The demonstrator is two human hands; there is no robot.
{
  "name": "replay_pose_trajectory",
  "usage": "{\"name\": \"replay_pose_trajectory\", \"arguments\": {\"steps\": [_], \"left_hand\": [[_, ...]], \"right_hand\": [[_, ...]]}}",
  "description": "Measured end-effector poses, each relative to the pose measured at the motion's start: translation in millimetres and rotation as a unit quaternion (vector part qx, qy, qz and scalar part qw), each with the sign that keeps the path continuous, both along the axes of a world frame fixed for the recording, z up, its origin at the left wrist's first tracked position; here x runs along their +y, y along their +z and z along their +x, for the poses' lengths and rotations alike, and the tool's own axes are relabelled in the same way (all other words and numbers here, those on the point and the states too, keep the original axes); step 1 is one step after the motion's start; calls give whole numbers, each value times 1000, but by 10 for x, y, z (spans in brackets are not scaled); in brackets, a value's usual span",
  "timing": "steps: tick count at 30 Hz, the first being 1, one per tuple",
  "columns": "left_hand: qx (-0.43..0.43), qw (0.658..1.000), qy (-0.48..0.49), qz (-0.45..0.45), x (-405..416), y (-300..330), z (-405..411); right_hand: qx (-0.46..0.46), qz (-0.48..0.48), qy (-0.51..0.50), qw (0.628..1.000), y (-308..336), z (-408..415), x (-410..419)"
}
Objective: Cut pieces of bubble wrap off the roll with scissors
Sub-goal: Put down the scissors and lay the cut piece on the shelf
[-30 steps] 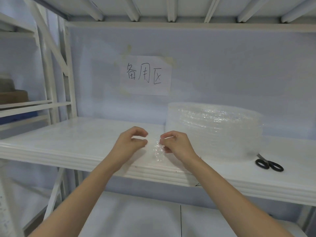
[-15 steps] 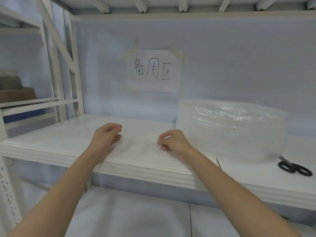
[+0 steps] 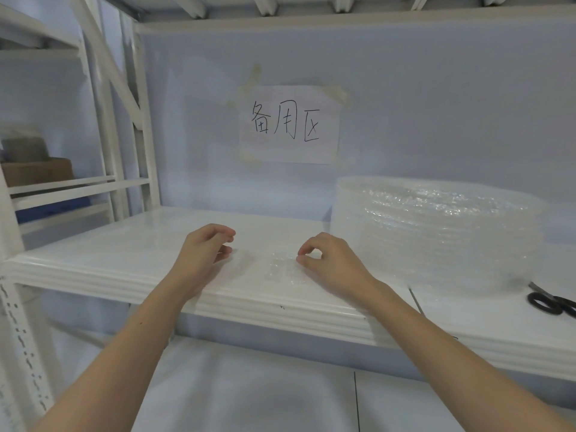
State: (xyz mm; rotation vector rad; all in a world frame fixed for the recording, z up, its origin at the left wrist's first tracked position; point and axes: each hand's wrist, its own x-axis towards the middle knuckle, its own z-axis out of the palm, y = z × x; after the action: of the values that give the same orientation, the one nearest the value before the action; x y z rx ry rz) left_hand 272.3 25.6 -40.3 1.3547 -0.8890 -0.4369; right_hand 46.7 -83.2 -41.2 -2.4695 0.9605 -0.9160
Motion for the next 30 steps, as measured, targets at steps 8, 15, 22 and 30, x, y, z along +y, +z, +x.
{"name": "replay_pose_trajectory", "arguments": {"steps": [8,15,22,30], "left_hand": [[-14,1000,12,2,-2,-9,-15],[-19,1000,20,-4,-8,-21,-18],[-26,999,26,-6,-18,-35,0],[-66,997,38,4,-31,-53,10]], "right_hand": [[32,39,56,997,-49,-87,-30],[41,31,57,997,-45,-36,-1],[47,27,66,996,-25,35,60],[41,33,67,996,-22,21,84]]}}
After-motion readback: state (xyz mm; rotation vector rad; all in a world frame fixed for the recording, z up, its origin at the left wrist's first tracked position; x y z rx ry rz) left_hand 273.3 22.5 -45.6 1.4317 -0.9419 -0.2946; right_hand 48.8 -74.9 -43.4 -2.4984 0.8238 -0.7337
